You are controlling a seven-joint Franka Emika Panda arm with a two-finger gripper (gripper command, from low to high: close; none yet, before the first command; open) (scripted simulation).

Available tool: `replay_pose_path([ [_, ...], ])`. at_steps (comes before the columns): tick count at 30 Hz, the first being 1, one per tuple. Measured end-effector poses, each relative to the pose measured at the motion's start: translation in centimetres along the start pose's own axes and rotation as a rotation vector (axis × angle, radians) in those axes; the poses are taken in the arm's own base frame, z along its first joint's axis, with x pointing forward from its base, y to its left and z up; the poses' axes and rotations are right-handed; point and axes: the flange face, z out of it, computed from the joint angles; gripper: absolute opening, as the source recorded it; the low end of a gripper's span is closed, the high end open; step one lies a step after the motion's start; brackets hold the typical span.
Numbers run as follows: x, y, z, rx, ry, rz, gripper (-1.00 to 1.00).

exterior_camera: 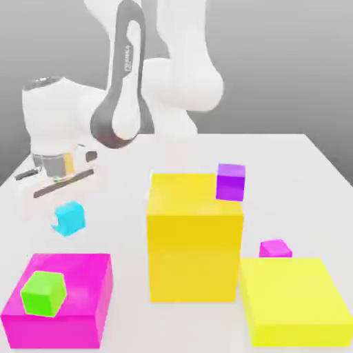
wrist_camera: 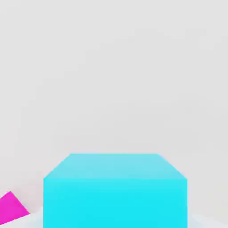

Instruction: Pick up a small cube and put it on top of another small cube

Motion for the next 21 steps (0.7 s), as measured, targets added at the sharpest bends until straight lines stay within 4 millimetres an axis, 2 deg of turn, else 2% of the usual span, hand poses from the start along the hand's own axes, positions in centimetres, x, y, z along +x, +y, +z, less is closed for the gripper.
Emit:
replay_pose_path([
  [7,-9.7,-1.7,-4.4,-0.009,-0.003,-0.449,-1.0],
  [13,-17.0,-1.9,-8.8,-0.002,0.026,-0.807,-1.0],
  [15,-18.0,-2.0,-7.4,0.0,0.033,-0.854,-1.0],
  [17,-17.9,-2.2,-4.5,0.0,0.035,-0.861,-1.0],
  [18,-17.9,-2.2,-3.6,0.001,0.035,-0.863,1.0],
  [21,-17.9,-2.2,-3.6,0.001,0.035,-0.863,1.0],
])
